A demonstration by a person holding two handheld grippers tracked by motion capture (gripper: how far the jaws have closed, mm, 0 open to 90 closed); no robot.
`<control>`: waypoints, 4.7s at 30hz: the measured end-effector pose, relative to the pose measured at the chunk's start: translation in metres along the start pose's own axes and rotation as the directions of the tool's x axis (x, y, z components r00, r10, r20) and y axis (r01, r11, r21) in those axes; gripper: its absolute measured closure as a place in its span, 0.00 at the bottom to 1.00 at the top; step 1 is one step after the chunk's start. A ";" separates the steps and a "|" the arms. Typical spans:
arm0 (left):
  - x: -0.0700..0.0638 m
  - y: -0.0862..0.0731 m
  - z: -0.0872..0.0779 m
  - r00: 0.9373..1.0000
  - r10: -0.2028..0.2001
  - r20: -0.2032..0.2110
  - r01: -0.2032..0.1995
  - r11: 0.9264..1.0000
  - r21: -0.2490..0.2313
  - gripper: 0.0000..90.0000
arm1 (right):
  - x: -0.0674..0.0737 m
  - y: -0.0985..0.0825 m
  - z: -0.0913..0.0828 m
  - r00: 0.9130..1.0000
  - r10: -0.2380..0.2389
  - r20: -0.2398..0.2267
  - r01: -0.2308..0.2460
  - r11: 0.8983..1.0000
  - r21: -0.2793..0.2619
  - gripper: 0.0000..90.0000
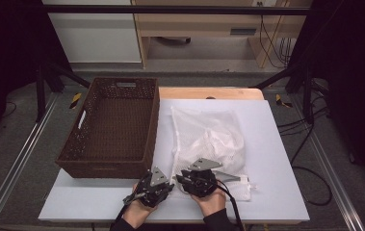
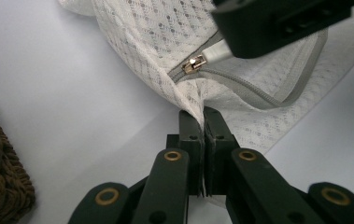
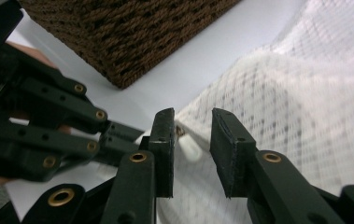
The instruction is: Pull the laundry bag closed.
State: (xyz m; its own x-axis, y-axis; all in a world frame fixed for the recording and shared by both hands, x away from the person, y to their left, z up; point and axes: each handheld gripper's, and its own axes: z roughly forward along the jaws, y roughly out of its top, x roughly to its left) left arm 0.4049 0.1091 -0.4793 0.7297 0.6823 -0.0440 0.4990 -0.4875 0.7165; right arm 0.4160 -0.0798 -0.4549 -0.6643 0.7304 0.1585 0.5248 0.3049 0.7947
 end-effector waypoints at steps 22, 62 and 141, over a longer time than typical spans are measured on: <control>-0.003 -0.001 -0.004 1.000 0.020 -0.024 -0.020 1.000 -0.008 0.96 | -0.006 -0.017 0.009 0.999 0.038 -0.004 -0.038 0.995 0.094 0.72; -0.003 -0.002 -0.003 0.999 0.034 -0.029 -0.033 0.999 0.006 0.96 | 0.000 -0.018 0.006 0.998 -0.022 -0.052 0.023 1.000 0.020 0.85; 0.001 0.006 -0.007 1.000 -0.007 -0.009 0.006 0.997 -0.071 0.89 | -0.001 0.009 -0.001 0.998 -0.013 -0.054 0.011 0.999 -0.032 0.96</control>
State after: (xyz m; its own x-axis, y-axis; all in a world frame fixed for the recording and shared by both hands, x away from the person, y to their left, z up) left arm 0.4057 0.1107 -0.4705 0.7222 0.6904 -0.0430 0.4690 -0.4430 0.7640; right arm 0.4210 -0.0788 -0.4470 -0.6989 0.6923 0.1798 0.5000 0.2931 0.8149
